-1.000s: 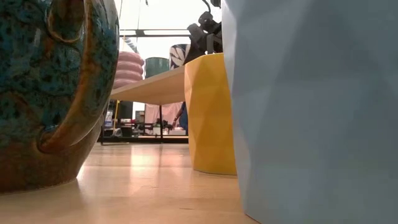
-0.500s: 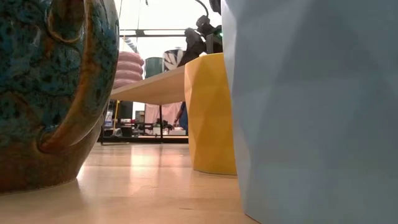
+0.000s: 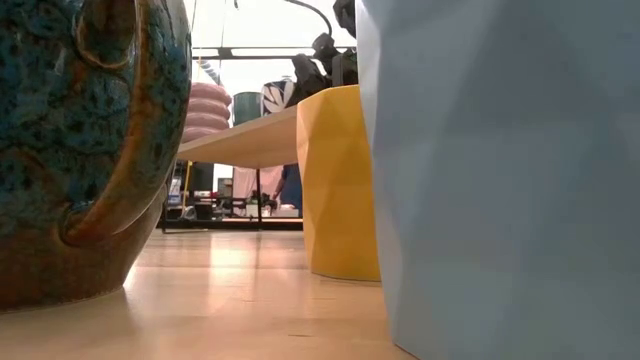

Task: Place coffee mugs
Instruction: Put the white patterned mug on the shelf, then put the purple patterned mug on the shelf

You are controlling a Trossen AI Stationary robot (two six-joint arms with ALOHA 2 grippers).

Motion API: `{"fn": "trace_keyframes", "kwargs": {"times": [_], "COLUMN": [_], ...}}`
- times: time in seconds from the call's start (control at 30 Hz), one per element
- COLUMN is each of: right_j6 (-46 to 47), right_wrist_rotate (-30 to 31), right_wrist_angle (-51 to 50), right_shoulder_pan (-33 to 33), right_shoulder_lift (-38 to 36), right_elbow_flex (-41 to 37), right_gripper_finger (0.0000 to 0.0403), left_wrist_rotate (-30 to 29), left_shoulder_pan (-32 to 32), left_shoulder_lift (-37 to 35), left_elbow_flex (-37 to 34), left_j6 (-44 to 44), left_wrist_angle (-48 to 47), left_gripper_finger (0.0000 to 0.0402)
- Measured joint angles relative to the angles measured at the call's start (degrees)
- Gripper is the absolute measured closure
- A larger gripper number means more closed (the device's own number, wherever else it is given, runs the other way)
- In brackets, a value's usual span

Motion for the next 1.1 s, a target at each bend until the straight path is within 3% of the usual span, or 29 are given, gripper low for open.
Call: {"fn": "trace_keyframes", "kwargs": {"times": [0.63,0.93,1.1], "right_j6": [-3.61,-4.46,-2.99], "right_wrist_rotate": [-1.79,-1.81,-2.01], "right_wrist_angle": [1.76,-9.52,-21.41], "right_shoulder_pan": [-1.20,-1.07,-1.14], "right_shoulder_lift": [-0.93,-7.75,-13.15], "right_elbow_flex": [-0.04,-0.04,-0.04], "right_gripper_finger": [0.0045,0.0045,0.0045], "left_wrist_rotate": [0.00,0.00,0.00], "left_shoulder_pan": [-0.01,0.00,0.00], "left_shoulder_lift": [0.02,0.04,0.04], "left_elbow_flex": [0.00,0.00,0.00], "left_j6": [-0.26,-0.04,-0.55], "left_wrist_angle": [-0.03,-0.05,-0.04], "left_gripper_finger": [0.0269,0.0269,0.0269]}}
